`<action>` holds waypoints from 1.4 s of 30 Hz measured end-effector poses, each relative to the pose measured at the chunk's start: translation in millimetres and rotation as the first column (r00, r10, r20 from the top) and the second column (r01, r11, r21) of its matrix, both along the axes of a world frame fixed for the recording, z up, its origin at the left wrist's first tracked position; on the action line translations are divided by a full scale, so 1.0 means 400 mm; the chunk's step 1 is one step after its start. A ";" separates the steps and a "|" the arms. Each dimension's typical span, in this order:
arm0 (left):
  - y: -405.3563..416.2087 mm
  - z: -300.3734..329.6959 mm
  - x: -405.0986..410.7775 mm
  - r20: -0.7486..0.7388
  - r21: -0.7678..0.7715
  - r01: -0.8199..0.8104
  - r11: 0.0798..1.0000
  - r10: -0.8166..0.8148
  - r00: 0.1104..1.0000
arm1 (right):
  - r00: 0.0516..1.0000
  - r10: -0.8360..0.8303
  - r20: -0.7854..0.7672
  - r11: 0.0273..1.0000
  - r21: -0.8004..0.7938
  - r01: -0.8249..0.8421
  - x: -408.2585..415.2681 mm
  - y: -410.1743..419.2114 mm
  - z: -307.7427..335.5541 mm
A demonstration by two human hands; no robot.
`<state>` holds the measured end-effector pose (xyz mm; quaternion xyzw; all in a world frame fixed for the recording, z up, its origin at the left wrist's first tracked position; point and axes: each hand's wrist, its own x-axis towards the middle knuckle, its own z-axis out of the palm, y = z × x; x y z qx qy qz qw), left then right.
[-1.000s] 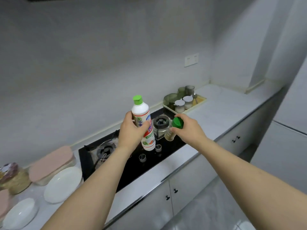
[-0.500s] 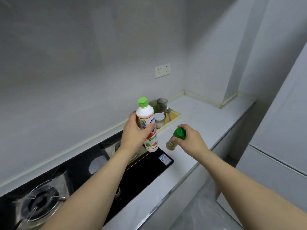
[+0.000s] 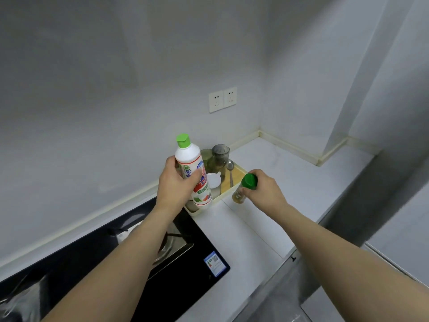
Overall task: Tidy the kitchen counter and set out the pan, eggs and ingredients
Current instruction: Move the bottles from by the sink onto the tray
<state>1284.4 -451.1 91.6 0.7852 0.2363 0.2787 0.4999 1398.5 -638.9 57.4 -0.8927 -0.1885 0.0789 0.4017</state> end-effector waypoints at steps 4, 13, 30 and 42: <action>-0.013 -0.036 0.093 -0.008 -0.039 -0.092 0.995 0.091 0.996 | 0.994 0.111 -0.005 0.992 -0.057 -0.112 0.125 0.056 -0.066; -0.017 -0.061 0.285 -0.045 -0.065 -0.289 0.955 0.287 0.957 | 0.964 0.265 -0.026 0.960 -0.081 -0.267 0.416 0.157 -0.192; -0.006 -0.081 0.437 -0.060 -0.052 -0.409 0.911 0.406 0.912 | 0.877 0.480 0.028 0.842 -0.293 -0.452 0.578 0.279 -0.330; -0.007 -0.096 0.454 -0.087 -0.053 -0.431 0.901 0.426 0.901 | 0.870 0.491 -0.039 0.841 -0.238 -0.485 0.565 0.289 -0.367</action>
